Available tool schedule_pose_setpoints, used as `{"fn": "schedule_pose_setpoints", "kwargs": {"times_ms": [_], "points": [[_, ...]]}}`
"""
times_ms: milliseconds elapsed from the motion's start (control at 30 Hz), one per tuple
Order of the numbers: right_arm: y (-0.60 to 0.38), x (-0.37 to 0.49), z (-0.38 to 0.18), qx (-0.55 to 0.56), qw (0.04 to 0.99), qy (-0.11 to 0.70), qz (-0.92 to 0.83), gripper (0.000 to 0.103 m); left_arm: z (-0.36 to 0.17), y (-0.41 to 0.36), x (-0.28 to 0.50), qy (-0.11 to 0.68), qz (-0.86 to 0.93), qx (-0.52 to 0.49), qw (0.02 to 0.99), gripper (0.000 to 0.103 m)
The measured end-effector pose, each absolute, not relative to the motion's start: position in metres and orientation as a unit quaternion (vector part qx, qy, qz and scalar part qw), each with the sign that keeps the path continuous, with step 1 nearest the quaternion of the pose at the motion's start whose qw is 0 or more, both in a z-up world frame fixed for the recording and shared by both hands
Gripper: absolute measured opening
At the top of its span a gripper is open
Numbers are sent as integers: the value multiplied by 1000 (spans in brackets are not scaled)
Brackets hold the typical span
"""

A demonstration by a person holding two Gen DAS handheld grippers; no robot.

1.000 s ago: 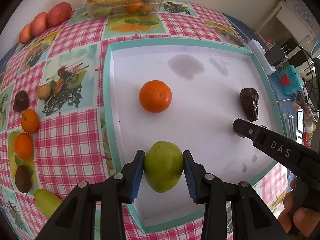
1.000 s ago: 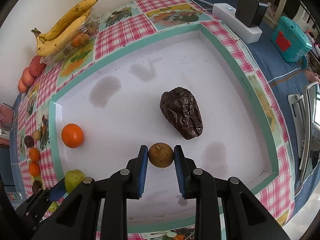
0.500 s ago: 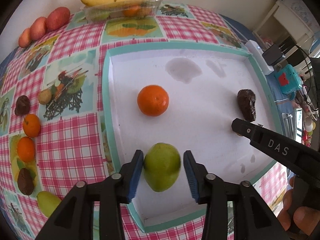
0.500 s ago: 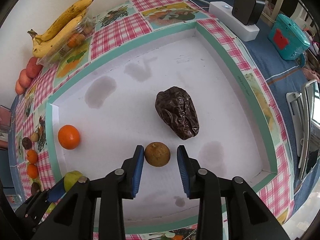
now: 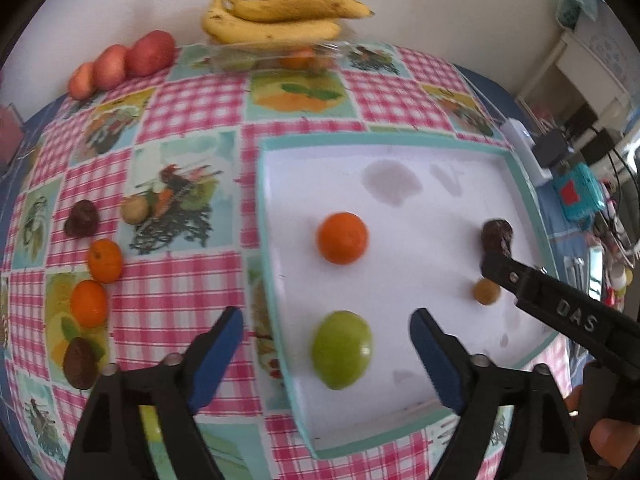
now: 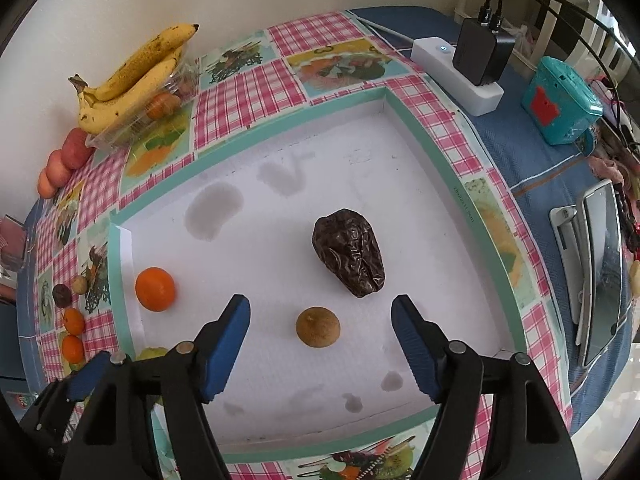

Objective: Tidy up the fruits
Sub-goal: 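Withdraw both open tools from the tray back toward the fruit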

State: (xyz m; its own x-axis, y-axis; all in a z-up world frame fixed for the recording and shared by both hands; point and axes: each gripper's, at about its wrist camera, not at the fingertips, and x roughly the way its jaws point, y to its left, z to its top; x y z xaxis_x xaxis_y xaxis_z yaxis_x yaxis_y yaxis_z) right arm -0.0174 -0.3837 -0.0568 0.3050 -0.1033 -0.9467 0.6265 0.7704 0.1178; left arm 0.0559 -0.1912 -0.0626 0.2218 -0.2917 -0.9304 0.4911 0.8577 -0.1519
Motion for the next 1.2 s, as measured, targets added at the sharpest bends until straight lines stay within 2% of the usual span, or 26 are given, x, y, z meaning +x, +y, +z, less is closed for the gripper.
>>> {"fn": "schedule_pose_setpoints", "kwargs": {"times_ms": [67, 200, 600, 800, 1200], "points": [[-383, -18, -57, 242, 771, 540, -237, 84, -62, -184, 62, 566, -234, 84, 786, 98], [-382, -19, -57, 245, 774, 536, -233, 85, -59, -166, 77, 562, -201, 57, 800, 103], [-374, -16, -48, 226, 798, 511, -228, 88, -47, -97, 114, 514, -88, 15, 853, 103], [-368, -13, -41, 231, 813, 486, -222, 88, -41, -67, 123, 504, -74, -6, 860, 103], [-347, 3, -42, 231, 811, 499, -200, 88, -24, -18, 137, 500, -73, -24, 863, 103]]}}
